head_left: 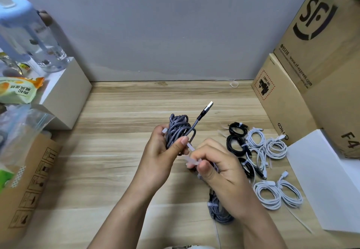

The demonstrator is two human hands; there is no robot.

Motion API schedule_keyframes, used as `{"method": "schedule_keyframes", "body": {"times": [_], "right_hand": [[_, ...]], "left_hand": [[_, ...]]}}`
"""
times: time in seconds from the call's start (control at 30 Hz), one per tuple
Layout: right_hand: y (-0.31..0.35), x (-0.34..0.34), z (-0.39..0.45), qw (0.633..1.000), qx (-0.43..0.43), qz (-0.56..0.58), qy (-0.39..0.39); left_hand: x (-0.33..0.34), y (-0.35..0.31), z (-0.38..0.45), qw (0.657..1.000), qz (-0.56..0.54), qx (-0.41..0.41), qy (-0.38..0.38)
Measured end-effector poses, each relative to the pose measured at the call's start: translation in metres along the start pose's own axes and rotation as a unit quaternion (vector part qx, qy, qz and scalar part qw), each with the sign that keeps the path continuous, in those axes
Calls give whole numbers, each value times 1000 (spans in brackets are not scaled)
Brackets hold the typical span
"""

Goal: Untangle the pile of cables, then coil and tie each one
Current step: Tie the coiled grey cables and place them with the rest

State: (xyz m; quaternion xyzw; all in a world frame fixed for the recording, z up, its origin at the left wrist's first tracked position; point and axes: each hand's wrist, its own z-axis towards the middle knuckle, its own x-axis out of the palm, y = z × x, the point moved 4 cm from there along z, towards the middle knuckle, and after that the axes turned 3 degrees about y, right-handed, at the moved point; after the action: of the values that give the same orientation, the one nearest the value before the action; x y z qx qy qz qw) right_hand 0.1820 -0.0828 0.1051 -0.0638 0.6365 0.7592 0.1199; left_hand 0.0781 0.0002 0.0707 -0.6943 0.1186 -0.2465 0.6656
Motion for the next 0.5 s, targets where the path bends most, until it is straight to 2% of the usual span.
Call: {"method": "schedule_keyframes", "body": {"times": [0.2, 0.5], "right_hand": [[-1, -1, 4, 995, -15, -6, -97], [-2, 2, 6, 993, 5, -47, -107]], "left_hand": [[6, 3, -4, 1000, 4, -12, -10], [8, -1, -3, 1000, 6, 7, -3]]}}
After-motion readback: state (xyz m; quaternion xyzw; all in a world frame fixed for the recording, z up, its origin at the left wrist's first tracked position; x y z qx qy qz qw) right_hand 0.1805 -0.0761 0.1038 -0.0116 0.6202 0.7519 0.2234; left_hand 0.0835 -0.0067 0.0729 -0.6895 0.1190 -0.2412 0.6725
